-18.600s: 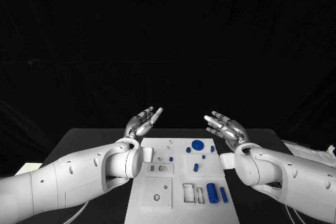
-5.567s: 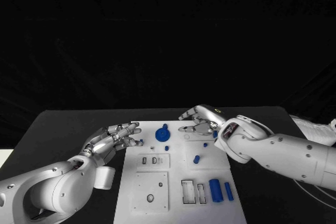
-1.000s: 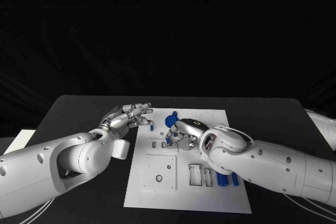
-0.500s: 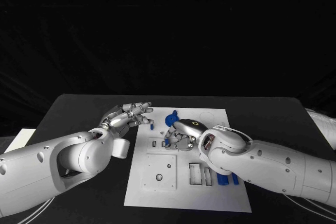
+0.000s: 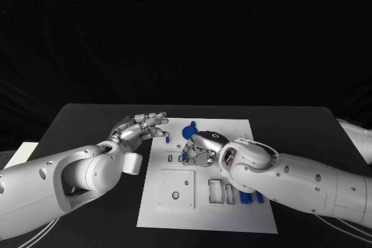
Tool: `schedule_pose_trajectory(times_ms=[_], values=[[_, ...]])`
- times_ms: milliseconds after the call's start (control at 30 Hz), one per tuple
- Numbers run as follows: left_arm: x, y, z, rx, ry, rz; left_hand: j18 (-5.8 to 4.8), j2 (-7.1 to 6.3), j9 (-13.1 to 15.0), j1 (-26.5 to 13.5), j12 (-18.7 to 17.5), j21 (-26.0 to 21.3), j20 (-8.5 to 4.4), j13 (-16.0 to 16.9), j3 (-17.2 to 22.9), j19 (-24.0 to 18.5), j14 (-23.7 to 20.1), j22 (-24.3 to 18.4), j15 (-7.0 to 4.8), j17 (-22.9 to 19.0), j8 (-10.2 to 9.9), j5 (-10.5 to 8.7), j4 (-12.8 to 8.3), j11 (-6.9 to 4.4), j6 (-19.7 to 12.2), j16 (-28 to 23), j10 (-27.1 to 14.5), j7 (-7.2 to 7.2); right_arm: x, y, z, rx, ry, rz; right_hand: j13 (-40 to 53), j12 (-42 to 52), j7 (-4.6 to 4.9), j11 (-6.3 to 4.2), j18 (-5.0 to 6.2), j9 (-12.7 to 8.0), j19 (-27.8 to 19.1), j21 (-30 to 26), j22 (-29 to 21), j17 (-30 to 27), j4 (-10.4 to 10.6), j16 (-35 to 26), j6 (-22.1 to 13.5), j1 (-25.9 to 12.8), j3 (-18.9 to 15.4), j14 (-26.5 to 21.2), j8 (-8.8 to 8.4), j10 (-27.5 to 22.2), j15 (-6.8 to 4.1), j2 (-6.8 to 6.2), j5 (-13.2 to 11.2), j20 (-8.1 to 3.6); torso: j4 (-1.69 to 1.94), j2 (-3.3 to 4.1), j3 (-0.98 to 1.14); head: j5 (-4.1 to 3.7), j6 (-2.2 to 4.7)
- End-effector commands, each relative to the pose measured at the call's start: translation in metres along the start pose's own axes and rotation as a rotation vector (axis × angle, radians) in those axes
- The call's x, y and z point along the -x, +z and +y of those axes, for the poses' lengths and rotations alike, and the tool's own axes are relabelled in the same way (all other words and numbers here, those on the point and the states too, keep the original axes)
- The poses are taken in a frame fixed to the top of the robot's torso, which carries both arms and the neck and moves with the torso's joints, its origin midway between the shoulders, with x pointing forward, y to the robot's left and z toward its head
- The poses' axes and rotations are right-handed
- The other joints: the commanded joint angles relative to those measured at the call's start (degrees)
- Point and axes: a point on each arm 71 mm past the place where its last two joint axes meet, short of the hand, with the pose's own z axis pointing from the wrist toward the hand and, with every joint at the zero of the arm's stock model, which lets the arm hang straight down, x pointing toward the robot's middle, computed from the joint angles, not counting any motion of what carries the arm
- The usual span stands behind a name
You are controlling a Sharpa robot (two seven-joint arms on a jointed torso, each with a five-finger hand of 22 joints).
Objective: Assemble the parts on the task board
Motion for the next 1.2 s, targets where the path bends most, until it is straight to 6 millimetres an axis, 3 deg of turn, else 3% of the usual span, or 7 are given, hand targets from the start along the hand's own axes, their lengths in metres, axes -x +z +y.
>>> schedule_pose_trajectory(times_ms=[33, 400, 700, 933, 1200], values=[[-0.002, 0.000, -0.001, -0.003, -0.010, 0.022, 0.00, -0.14, 0.0, 0.1, 0.2, 0.2, 0.02, -0.1, 0.3, -0.5, -0.5, 0.1, 0.01, 0.1, 0.0, -0.11, 0.0, -0.04, -0.4, 0.4, -0.5, 0.09, -0.008, -0.002, -0.006, -0.046, -0.066, 0.038, 12.9, -0.4, 0.14, 0.51, -0.65, -0.1, 3.0, -0.2, 8.4, 12.7, 0.4, -0.2, -0.8, -0.4, 0.1, 5.5, -0.35, 4.3, 0.52, -0.50, -0.1, 0.44, 0.01, 0.02, -0.01, -0.11, -0.09], [-0.002, 0.000, -0.001, -0.003, -0.010, 0.021, 0.00, -0.16, 0.0, -0.1, 0.2, 0.3, 0.05, -0.1, 0.5, -0.7, -0.6, 0.2, 0.04, 0.1, 0.0, -0.12, -0.1, 0.00, -0.5, 0.4, -0.6, 0.12, -0.007, -0.003, -0.004, -0.049, -0.075, 0.018, 12.5, -1.3, 0.67, 1.01, -0.62, -0.5, 2.9, -0.3, 8.2, 12.6, 1.0, -0.3, -1.7, -1.7, -0.3, 5.4, -0.89, 3.9, 0.98, -2.08, 0.3, 0.92, 0.03, 0.01, -0.05, -0.12, 0.02], [-0.002, 0.000, -0.001, -0.003, -0.010, 0.021, 0.00, -0.17, 0.0, -0.1, 0.2, 0.3, 0.05, -0.1, 0.5, -0.7, -0.6, 0.2, 0.04, 0.1, 0.0, -0.12, -0.1, 0.00, -0.5, 0.5, -0.6, 0.13, -0.005, -0.003, -0.002, -0.045, -0.068, -0.015, 11.6, -2.9, 1.37, 1.72, -0.52, -1.0, 2.7, -0.6, 7.8, 12.3, 3.7, -0.4, -5.0, -4.5, -2.8, 5.4, -1.10, 3.1, 1.63, -4.37, -0.8, 1.58, 0.01, 0.01, -0.06, -0.17, 0.25], [-0.002, 0.000, -0.001, -0.003, -0.010, 0.021, 0.00, -0.19, 0.0, -0.1, 0.2, 0.4, 0.06, -0.1, 0.5, -0.7, -0.6, 0.2, 0.05, 0.2, 0.0, -0.12, -0.2, 0.02, -0.6, 0.5, -0.7, 0.14, 0.000, -0.003, 0.001, -0.019, -0.051, -0.087, 10.3, -5.2, 1.78, 2.10, -0.47, -1.0, 2.6, -0.7, 7.6, 12.2, 5.9, -0.5, -6.8, -4.5, -4.3, 5.3, -1.04, 1.9, 1.96, -5.35, -1.6, 1.89, -0.03, -0.01, -0.02, -0.27, 0.25], [0.000, 0.001, 0.000, 0.009, -0.001, 0.016, 0.11, -0.25, 0.0, -0.4, 0.5, 1.2, -0.02, 0.0, 0.8, -0.2, 0.5, 0.6, -0.16, 0.6, 0.0, -0.14, -0.3, -0.16, -0.6, 1.4, -0.2, 0.04, 0.009, -0.014, 0.014, 0.094, -0.003, -0.229, 10.0, -5.7, 1.83, 2.16, -0.47, -0.9, 2.6, -0.7, 7.6, 12.3, 6.7, -0.4, -7.0, -3.7, -4.9, 5.4, -0.88, 1.6, 2.04, -6.14, -1.1, 2.00, -0.03, -0.03, 0.06, -0.23, 0.38]])
